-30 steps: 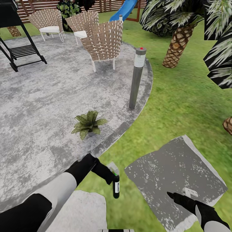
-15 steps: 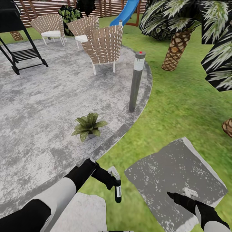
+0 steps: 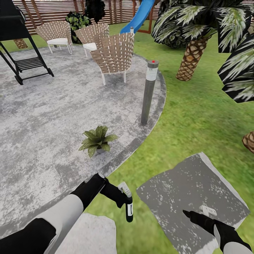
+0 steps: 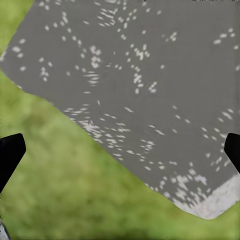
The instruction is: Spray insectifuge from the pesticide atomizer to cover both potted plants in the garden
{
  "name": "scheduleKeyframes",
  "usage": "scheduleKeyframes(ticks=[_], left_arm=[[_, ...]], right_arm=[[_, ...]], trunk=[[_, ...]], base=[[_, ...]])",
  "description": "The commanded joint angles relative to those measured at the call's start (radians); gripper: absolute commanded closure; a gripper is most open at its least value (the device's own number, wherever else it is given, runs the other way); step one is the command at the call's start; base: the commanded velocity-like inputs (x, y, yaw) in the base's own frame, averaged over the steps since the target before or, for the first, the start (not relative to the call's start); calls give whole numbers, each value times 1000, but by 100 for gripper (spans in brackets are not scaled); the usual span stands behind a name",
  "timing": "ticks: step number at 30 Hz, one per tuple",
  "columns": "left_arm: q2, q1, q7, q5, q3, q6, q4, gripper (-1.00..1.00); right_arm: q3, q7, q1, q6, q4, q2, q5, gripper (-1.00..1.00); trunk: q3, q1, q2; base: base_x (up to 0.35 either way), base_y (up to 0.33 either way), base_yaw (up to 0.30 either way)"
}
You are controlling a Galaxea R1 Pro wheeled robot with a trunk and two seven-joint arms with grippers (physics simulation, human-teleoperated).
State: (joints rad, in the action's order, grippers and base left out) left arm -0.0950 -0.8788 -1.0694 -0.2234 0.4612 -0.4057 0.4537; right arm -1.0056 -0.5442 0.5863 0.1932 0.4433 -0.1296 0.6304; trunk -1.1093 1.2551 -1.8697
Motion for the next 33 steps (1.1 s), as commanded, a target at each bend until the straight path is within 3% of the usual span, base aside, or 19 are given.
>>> scheduleKeyframes(ticks=[1,13,18,33], left_arm=[[0,0,-4,-4,-1,-10,1,100],[0,0,-5,-4,-1,-10,1,100],[0,0,-5,-4,-1,-10,1,100],[0,0,-6,-2,-1,-10,0,100]], right_arm=[[-8,-8,1,5,2,1,6,-100],[-9,-5,1,-2,2,0,6,-100],[-10,-5,1,-67,2,-1,6,-100],[-10,-9,1,-70,2,1,5,-100]], trunk=[[1,0,0],[14,0,0],[14,0,0],[22,0,0]], base=[[0,0,0],[0,0,-74],[0,0,-8],[0,0,0]])
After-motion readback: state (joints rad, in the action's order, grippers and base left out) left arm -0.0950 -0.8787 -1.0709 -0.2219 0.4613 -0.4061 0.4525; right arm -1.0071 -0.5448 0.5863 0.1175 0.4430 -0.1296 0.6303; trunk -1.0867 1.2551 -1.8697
